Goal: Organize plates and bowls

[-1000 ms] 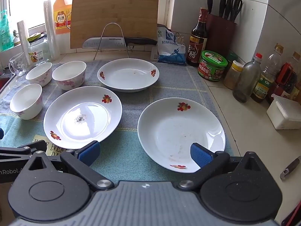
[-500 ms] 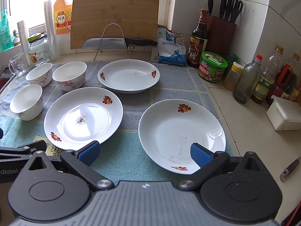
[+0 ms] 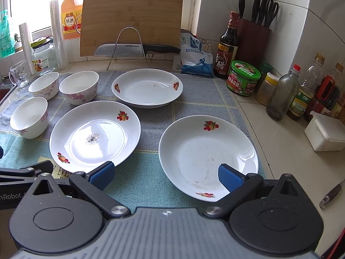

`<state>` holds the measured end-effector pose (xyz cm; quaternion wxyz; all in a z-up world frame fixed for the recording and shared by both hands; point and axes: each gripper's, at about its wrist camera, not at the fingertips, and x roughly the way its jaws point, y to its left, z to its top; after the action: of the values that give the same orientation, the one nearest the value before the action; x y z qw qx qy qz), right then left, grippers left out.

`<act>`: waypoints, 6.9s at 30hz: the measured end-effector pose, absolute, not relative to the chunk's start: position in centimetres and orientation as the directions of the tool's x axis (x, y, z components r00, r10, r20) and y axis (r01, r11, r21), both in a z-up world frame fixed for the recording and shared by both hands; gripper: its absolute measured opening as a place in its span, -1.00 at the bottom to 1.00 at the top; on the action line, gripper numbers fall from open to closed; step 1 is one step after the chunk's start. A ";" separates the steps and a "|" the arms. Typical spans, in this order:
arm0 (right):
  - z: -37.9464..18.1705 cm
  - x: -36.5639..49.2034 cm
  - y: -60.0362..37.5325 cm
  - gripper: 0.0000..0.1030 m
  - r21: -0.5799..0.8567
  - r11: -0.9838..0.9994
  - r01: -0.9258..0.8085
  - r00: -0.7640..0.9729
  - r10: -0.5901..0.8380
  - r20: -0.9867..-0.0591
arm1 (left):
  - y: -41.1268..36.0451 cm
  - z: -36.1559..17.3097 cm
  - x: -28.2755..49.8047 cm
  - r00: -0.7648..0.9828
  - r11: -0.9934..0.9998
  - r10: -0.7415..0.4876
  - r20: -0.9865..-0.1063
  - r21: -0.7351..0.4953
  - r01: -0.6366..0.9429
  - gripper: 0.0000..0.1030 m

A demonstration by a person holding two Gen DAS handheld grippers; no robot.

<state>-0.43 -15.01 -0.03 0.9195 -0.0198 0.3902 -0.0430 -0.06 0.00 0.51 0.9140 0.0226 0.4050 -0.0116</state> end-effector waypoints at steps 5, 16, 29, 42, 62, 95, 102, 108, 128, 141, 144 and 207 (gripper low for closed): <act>0.0 -0.4 -15.0 1.00 -0.072 0.995 0.064 0.694 -0.096 -0.714 | 0.0 0.5 -0.1 0.672 0.999 -0.003 -0.740 0.032 0.040 0.99; 0.0 -0.4 -14.9 1.00 -0.073 0.995 0.063 0.694 -0.096 -0.714 | 0.2 0.3 0.3 0.671 0.999 -0.001 -0.741 0.035 0.040 0.99; 0.1 -0.3 -14.9 1.00 -0.083 0.994 0.073 0.693 -0.111 -0.712 | 0.3 0.0 0.7 0.669 0.998 -0.008 -0.743 0.037 0.053 0.99; 0.3 -0.3 -14.6 1.00 -0.091 0.992 0.086 0.694 -0.125 -0.709 | 0.4 0.2 0.9 0.670 0.997 -0.015 -0.742 0.038 0.065 0.99; 0.6 -0.5 -13.4 1.00 -0.096 0.981 0.166 0.695 -0.185 -0.694 | 1.9 0.4 2.4 0.669 0.982 -0.132 -0.732 -0.003 0.190 0.99; -7.7 -1.6 -21.9 1.00 -0.039 0.978 0.205 0.686 -0.172 -0.707 | -1.9 1.9 8.9 0.638 0.841 -0.404 -0.655 0.008 0.540 0.99; -9.9 -0.3 -24.2 1.00 -0.024 0.989 0.148 0.676 -0.119 -0.727 | -7.5 0.9 10.7 0.573 0.765 -0.416 -0.706 0.069 0.640 0.99; -10.3 0.2 -25.2 1.00 -0.022 0.996 0.091 0.701 -0.079 -0.709 | -11.2 -0.1 12.7 0.504 0.699 -0.452 -0.736 0.059 0.713 0.99; -10.8 -0.8 -26.0 1.00 -0.021 1.000 0.021 0.757 -0.030 -0.653 | -20.8 -4.7 18.5 0.159 0.435 -0.484 -0.860 -0.080 0.897 0.73; -10.8 -0.6 -26.2 1.00 -0.019 0.999 -0.036 0.758 0.015 -0.652 | -23.9 -6.2 20.5 0.032 0.323 -0.419 -0.908 -0.116 0.939 0.48; -10.8 -0.5 -26.2 1.00 -0.020 0.999 -0.043 0.756 0.019 -0.655 | -24.1 -6.4 20.7 0.020 0.307 -0.412 -0.911 -0.119 0.944 0.48; -10.3 11.1 -34.4 1.00 -0.055 0.985 -0.165 0.721 0.083 -0.688 | -29.5 -6.2 30.8 0.191 0.492 -0.469 -0.862 -0.076 0.867 0.49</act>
<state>11.11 -34.37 -10.30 0.9258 -0.0562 0.3678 0.0669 30.79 -29.51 -6.21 0.7389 0.2225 0.4472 -0.4523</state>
